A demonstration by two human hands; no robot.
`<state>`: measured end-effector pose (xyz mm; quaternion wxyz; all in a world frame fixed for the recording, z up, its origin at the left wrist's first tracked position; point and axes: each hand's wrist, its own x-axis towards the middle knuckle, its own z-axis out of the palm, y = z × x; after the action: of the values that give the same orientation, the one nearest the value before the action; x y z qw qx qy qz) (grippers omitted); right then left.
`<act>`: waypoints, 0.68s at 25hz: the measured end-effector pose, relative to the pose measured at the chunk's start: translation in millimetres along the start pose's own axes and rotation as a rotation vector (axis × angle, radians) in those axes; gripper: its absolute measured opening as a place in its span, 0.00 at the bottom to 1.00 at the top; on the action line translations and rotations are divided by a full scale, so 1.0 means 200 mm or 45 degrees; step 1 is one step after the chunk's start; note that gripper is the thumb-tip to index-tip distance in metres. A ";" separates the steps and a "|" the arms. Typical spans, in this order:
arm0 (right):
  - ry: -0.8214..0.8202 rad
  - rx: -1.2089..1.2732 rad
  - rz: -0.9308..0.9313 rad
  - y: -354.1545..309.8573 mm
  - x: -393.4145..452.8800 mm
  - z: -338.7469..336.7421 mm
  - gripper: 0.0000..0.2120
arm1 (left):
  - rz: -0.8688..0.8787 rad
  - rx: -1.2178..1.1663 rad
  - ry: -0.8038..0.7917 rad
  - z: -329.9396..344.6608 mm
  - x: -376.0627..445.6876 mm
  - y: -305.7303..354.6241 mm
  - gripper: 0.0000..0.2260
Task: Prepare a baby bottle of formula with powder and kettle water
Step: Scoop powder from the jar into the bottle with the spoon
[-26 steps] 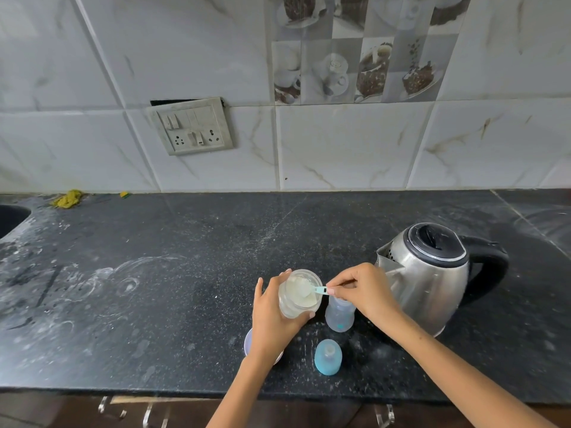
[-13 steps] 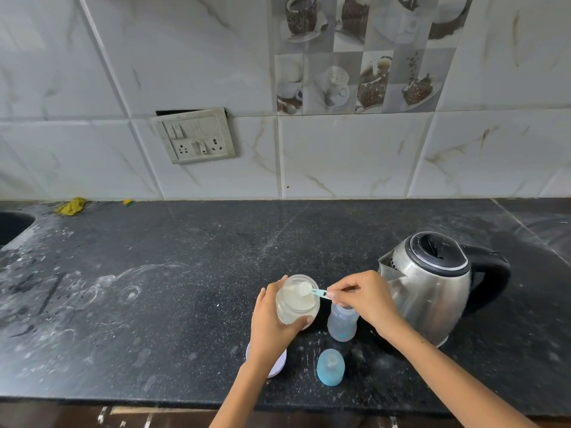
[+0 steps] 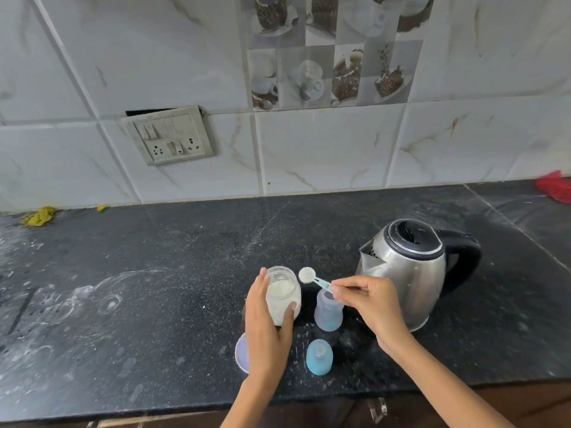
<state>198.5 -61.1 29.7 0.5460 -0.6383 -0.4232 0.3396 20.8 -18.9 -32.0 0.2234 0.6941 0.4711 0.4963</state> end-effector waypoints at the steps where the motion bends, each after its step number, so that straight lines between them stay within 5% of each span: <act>1: 0.060 -0.001 -0.004 0.02 -0.03 -0.03 0.09 | 0.083 -0.018 -0.009 0.03 -0.04 0.04 0.26; 8: 0.280 0.090 0.046 0.09 -0.15 -0.17 0.06 | -0.151 -0.093 -0.578 0.29 -0.07 0.11 0.38; 13: 0.293 0.043 0.027 0.11 -0.14 -0.16 0.07 | -0.247 -0.070 -0.476 0.32 0.03 0.13 0.18; 17: 0.282 0.008 0.014 0.12 -0.14 -0.16 0.07 | -0.208 -0.066 -0.431 0.30 0.07 0.13 0.15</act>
<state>220.2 -101.4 10.3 0.5896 -0.6726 -0.3557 0.2711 86.0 -8.0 -29.4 0.3570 0.7211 0.4686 0.3648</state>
